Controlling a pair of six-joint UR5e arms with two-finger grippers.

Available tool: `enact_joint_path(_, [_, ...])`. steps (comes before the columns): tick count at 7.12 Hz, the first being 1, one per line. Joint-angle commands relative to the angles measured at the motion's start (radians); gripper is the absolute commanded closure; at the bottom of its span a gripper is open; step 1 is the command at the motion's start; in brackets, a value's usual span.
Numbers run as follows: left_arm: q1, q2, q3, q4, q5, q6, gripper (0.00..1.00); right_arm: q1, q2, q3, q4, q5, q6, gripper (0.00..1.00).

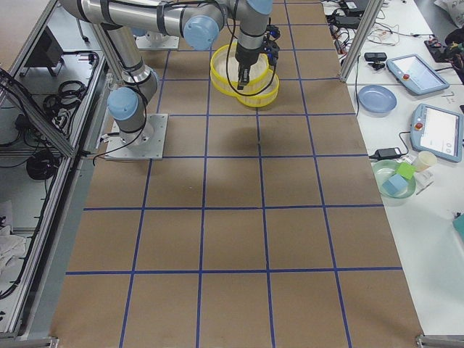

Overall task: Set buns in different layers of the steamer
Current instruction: 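Restack the top layer with right gripper while left returns to plate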

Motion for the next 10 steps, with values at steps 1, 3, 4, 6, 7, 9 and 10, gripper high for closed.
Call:
enact_joint_path(1, [0.09,0.049,-0.014,-0.044,0.121,0.218,0.0,0.006,0.012,-0.003,-0.01,0.006,0.063,1.0])
enact_joint_path(3, [0.256,0.087,-0.036,-0.178,0.246,0.468,0.0,0.096,0.112,-0.011,-0.076,0.017,0.226,1.0])
enact_joint_path(4, [0.351,0.089,-0.068,-0.178,0.249,0.569,0.0,0.227,0.173,-0.009,-0.181,0.015,0.355,1.0])
enact_joint_path(6, [0.437,0.075,-0.106,-0.169,0.232,0.61,0.0,0.353,0.294,-0.009,-0.319,0.018,0.518,1.0])
enact_joint_path(7, [0.438,0.06,-0.106,-0.16,0.226,0.604,0.0,0.38,0.337,-0.005,-0.373,0.018,0.52,1.0])
enact_joint_path(9, [0.438,0.051,-0.106,-0.148,0.102,0.567,0.0,0.383,0.368,0.006,-0.397,0.012,0.516,1.0])
enact_joint_path(10, [0.436,0.049,-0.106,-0.146,0.103,0.552,0.0,0.385,0.385,0.008,-0.4,0.017,0.517,1.0])
